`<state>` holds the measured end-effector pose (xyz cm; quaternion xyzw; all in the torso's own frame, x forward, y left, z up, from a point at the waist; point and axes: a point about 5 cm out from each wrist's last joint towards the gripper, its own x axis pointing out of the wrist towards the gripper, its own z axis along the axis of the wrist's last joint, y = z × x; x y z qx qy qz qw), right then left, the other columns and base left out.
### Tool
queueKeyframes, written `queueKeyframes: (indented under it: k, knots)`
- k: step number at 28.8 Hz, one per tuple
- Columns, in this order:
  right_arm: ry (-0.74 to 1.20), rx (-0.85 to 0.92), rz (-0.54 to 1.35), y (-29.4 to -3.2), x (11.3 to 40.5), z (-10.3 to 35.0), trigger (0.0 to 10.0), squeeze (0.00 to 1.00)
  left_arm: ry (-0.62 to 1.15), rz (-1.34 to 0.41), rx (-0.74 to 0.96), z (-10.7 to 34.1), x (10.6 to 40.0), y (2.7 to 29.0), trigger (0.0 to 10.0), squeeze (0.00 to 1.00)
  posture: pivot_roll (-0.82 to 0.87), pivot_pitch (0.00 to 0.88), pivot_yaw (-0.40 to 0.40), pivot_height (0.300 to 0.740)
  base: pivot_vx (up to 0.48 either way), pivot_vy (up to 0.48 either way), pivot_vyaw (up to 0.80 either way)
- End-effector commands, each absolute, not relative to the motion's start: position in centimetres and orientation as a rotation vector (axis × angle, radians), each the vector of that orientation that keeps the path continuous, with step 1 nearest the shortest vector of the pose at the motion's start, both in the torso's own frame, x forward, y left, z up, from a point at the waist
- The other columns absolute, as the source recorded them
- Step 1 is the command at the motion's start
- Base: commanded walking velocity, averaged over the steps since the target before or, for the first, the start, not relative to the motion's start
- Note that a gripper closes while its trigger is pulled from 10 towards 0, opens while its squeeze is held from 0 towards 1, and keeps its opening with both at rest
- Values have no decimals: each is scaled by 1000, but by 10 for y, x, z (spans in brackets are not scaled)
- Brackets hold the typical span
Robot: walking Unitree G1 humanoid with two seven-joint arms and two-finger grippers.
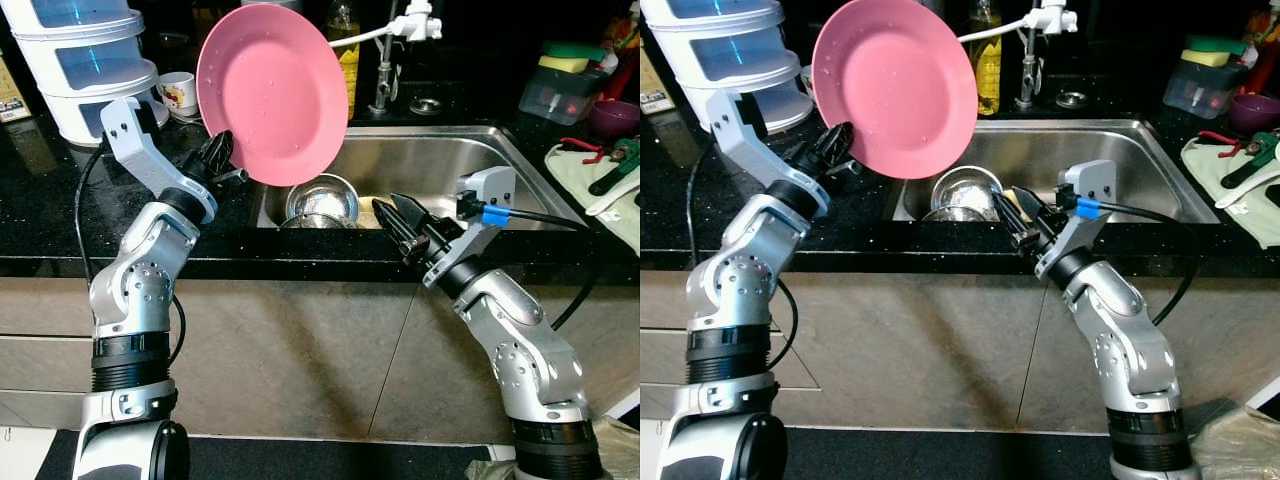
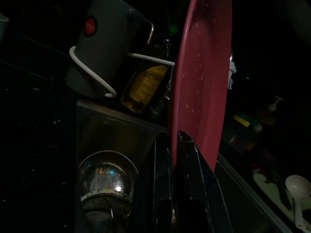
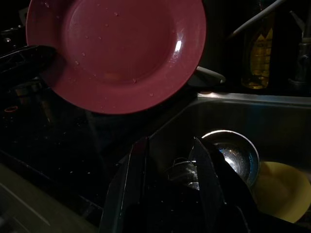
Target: Kitchen organization
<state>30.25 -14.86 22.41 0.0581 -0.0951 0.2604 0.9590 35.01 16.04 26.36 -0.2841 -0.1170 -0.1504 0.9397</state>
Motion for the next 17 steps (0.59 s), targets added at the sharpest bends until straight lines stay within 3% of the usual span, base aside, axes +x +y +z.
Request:
queueKeyframes:
  k: [1,5,17]
  knots:
    - [-189,117,520,-148,305,224,10000,0,-228,-292,-548,260,351,164,10000,0,-46,0,-19,740,0,0,0]
    - [-188,115,517,-148,305,224,10000,0,-230,-262,-530,259,353,166,10000,0,-47,0,-16,740,0,-472,0]
    - [-174,96,499,-151,308,222,10000,0,-241,-229,-524,261,356,176,10000,0,-50,0,-17,740,0,0,0]
